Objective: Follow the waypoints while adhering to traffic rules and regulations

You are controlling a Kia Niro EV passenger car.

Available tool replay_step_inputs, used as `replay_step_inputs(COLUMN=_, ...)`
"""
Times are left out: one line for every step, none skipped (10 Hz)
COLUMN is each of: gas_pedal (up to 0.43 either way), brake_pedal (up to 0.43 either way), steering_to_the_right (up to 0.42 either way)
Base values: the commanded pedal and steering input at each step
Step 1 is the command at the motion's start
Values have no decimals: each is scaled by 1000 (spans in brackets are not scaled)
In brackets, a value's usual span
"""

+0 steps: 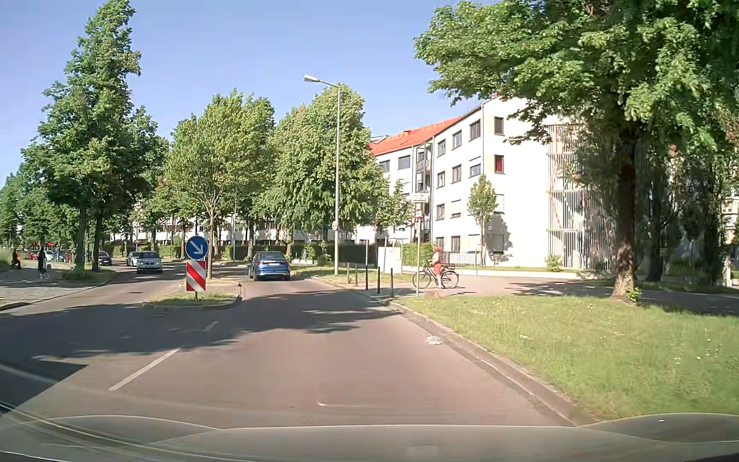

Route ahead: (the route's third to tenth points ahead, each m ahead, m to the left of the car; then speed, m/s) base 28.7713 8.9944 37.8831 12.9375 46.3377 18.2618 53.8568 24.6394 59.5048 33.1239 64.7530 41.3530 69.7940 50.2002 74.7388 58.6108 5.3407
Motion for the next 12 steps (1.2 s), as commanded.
replay_step_inputs(gas_pedal=0, brake_pedal=0, steering_to_the_right=-69)
replay_step_inputs(gas_pedal=0, brake_pedal=0, steering_to_the_right=-72)
replay_step_inputs(gas_pedal=0, brake_pedal=0, steering_to_the_right=-76)
replay_step_inputs(gas_pedal=87, brake_pedal=0, steering_to_the_right=-79)
replay_step_inputs(gas_pedal=228, brake_pedal=0, steering_to_the_right=-79)
replay_step_inputs(gas_pedal=240, brake_pedal=0, steering_to_the_right=-83)
replay_step_inputs(gas_pedal=268, brake_pedal=0, steering_to_the_right=-84)
replay_step_inputs(gas_pedal=268, brake_pedal=0, steering_to_the_right=-84)
replay_step_inputs(gas_pedal=268, brake_pedal=0, steering_to_the_right=-86)
replay_step_inputs(gas_pedal=268, brake_pedal=0, steering_to_the_right=-87)
replay_step_inputs(gas_pedal=268, brake_pedal=0, steering_to_the_right=-85)
replay_step_inputs(gas_pedal=268, brake_pedal=0, steering_to_the_right=-83)
